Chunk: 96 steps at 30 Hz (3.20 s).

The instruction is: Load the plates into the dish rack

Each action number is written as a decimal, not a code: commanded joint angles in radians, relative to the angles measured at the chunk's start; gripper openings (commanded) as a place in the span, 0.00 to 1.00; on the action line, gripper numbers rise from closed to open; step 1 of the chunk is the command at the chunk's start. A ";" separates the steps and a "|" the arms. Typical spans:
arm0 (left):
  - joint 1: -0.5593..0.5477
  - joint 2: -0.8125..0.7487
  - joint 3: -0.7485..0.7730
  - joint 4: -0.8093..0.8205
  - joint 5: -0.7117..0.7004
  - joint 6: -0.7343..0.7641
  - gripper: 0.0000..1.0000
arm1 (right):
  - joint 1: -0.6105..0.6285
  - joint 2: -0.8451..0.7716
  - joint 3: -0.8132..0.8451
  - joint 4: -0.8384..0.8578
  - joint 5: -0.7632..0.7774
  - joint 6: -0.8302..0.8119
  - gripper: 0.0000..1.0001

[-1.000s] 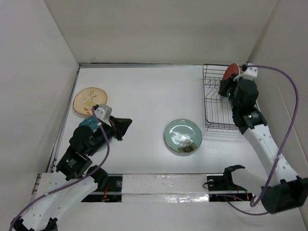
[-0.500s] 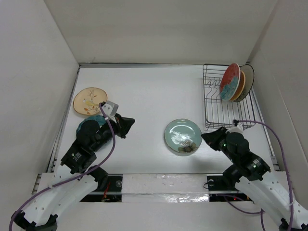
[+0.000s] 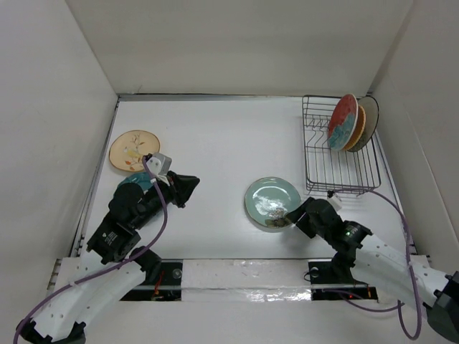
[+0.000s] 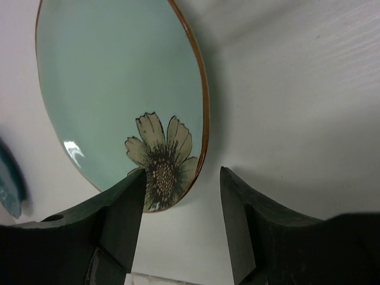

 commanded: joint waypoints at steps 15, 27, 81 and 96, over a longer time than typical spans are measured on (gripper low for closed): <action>0.004 -0.043 0.016 0.033 0.006 0.002 0.10 | 0.016 0.323 -0.114 0.424 0.060 0.218 0.15; 0.004 -0.038 0.019 0.037 0.011 0.004 0.10 | 0.186 0.198 0.192 0.280 0.177 -0.085 0.00; 0.004 0.000 0.019 0.037 -0.007 0.010 0.11 | -0.566 1.043 1.467 0.105 0.571 -1.451 0.00; 0.004 0.011 0.019 0.034 -0.020 0.010 0.11 | -0.575 1.107 1.302 0.145 0.490 -1.350 0.00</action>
